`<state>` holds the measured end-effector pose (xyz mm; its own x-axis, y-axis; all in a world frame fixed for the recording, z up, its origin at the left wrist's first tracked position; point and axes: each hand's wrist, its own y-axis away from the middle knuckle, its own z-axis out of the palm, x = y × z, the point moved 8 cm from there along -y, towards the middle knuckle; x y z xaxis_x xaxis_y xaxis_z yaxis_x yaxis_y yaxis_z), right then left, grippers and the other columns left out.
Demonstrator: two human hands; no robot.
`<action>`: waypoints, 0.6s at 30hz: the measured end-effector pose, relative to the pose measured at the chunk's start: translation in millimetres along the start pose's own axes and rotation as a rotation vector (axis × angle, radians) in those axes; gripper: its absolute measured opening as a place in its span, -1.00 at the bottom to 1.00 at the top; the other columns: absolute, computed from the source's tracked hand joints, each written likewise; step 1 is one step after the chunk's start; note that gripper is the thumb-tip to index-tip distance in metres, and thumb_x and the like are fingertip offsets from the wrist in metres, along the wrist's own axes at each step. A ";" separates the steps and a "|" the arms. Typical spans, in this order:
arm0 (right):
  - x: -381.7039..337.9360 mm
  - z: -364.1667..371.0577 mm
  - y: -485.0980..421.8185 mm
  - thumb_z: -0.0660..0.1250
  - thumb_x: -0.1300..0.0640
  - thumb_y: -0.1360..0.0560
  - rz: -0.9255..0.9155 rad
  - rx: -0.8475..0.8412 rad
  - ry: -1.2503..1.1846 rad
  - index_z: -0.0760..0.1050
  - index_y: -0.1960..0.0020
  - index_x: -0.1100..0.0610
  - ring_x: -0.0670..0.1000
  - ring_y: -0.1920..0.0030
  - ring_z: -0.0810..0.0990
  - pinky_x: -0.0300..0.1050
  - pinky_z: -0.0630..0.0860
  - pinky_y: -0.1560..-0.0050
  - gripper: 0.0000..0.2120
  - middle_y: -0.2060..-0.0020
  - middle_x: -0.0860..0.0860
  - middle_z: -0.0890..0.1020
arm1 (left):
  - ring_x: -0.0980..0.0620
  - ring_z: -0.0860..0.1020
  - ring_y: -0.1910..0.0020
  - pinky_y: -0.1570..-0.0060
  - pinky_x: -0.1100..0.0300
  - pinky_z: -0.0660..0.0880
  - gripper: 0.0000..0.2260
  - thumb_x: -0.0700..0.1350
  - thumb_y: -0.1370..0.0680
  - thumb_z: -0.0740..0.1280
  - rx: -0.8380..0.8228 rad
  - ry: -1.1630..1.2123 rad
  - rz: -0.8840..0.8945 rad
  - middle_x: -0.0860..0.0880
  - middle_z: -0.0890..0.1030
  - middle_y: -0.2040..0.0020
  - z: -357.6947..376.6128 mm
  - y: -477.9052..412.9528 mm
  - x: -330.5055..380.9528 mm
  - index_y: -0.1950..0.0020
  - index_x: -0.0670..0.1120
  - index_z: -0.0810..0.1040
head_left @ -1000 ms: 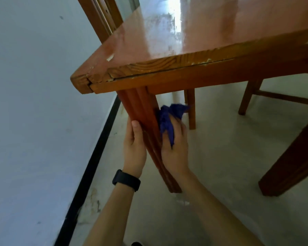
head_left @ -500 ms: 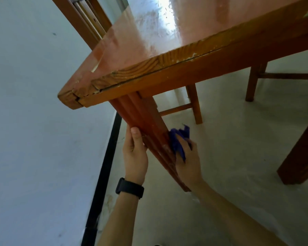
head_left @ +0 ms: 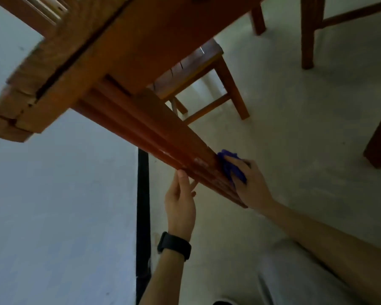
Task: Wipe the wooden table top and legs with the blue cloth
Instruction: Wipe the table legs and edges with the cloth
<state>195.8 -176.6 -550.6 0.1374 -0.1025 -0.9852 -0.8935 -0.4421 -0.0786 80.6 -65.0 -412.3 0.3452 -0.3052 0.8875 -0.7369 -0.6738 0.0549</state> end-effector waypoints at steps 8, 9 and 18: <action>146.1 -17.3 26.3 0.12 0.02 -0.54 0.422 -0.507 0.461 0.48 0.03 -0.05 0.03 0.20 0.62 -0.07 0.47 0.14 -0.84 0.26 -0.04 0.62 | 0.10 0.52 -0.28 -0.28 0.01 0.45 -0.62 0.30 -0.59 -0.07 0.054 0.002 0.014 0.18 0.54 -0.28 18.2 -8.2 -29.0 -0.30 0.36 0.39; 136.7 -20.2 15.0 0.11 -0.01 -0.50 0.390 -0.476 0.372 0.45 0.13 -0.06 -0.08 0.33 0.56 -0.11 0.42 0.23 -0.85 0.37 -0.11 0.56 | 0.09 0.49 -0.31 -0.33 -0.03 0.41 -0.55 0.33 -0.57 -0.11 0.053 -0.011 -0.001 0.13 0.52 -0.33 26.4 -10.8 -41.9 -0.34 0.30 0.38; 123.8 22.7 -36.4 0.20 0.07 -0.65 0.190 -0.228 0.171 0.51 -0.31 0.09 0.06 -0.10 0.57 -0.08 0.49 -0.14 -0.73 -0.10 0.05 0.61 | 0.24 0.51 -0.15 -0.16 0.17 0.44 -0.51 0.43 -0.47 -0.15 0.056 0.142 -0.046 0.27 0.51 -0.16 72.6 -38.1 -125.2 -0.20 0.30 0.38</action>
<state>235.5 -153.0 -673.1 0.0644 -0.3421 -0.9375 -0.7944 -0.5861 0.1593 107.7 -49.9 -558.7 0.2895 -0.1776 0.9406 -0.6874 -0.7224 0.0752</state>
